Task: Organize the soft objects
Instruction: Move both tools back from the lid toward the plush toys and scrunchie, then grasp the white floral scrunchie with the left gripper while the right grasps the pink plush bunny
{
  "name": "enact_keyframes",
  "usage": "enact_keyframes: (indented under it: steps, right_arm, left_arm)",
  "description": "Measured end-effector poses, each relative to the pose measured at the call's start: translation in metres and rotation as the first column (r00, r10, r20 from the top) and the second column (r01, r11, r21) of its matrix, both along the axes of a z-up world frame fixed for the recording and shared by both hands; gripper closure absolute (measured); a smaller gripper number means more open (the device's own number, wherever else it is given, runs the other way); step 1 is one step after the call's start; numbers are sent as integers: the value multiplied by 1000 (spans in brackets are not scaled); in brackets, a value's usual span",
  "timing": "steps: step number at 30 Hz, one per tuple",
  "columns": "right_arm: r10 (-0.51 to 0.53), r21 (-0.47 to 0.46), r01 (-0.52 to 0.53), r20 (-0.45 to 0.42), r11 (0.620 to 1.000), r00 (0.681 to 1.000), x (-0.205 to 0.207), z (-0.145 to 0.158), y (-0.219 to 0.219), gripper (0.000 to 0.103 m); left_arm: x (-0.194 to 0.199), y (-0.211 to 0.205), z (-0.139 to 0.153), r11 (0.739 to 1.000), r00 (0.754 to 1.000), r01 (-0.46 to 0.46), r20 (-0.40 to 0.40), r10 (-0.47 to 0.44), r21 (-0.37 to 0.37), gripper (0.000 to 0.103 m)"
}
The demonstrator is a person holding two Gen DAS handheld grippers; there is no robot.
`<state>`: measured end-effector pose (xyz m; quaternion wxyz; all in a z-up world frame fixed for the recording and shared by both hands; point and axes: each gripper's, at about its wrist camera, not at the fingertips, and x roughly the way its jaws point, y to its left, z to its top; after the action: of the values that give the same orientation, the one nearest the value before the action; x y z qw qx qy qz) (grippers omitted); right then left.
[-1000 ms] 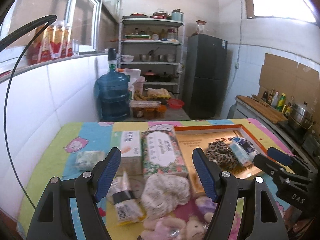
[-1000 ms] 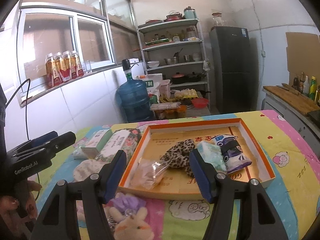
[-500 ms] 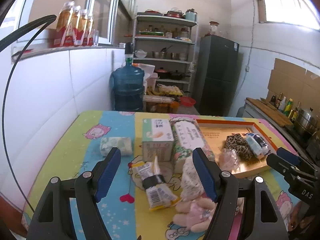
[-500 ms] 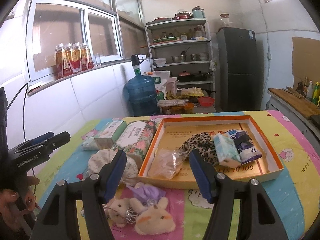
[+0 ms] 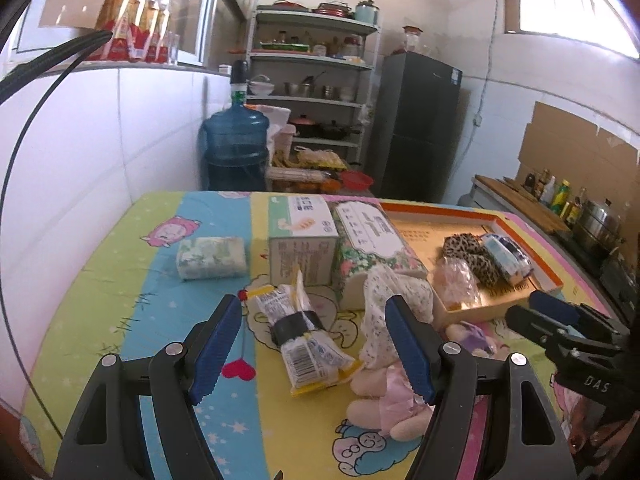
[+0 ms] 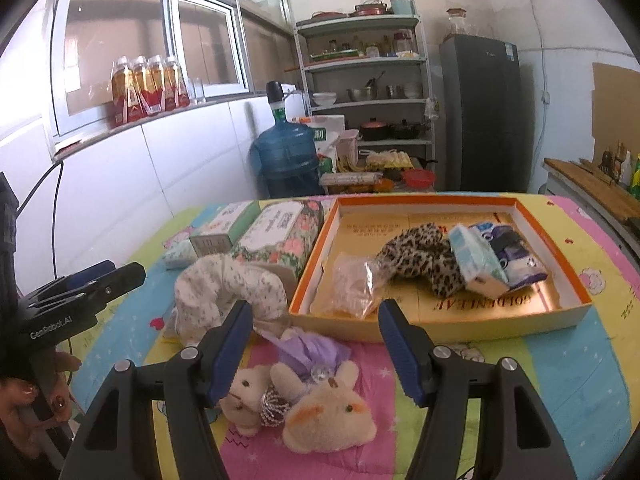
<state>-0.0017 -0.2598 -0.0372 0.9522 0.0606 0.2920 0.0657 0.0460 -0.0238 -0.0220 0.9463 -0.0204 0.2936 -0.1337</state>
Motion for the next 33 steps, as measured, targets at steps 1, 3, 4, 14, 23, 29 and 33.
enact_keyframes:
  steps: [1,3,4,14,23,29,33]
  right_arm:
    - [1,1,-1,-6,1000,1000,1,-2,0,38]
    - [2,-1,-2,-23,1000,1000,2,-9,-1,38]
    - [4,-1,-4,-30,1000,1000,3,-12,-1,38]
    - [28,8,-28,-105,1000,994,15,-38,2,38]
    - [68,75,-58,-135,996,988,24,-48,-4,38]
    - [89,114,-73,-149,991,985,28,-54,-8,38]
    - [98,131,-79,-147,988,984,27,-55,-10,39]
  left_arm:
    - [1,-2,-2,1000,1000,9,-3,-9,0,27]
    - [3,-8,-5,1000,1000,26,-9,-26,0,28]
    - [4,-10,-7,999,999,34,-12,-34,0,28]
    - [19,-40,-24,995,994,95,-61,-94,16,28]
    - [34,-54,-37,993,989,116,-95,-115,8,35]
    - [38,-57,-43,993,987,115,-112,-112,21,62]
    - [38,-55,-45,994,988,109,-111,-108,7,78]
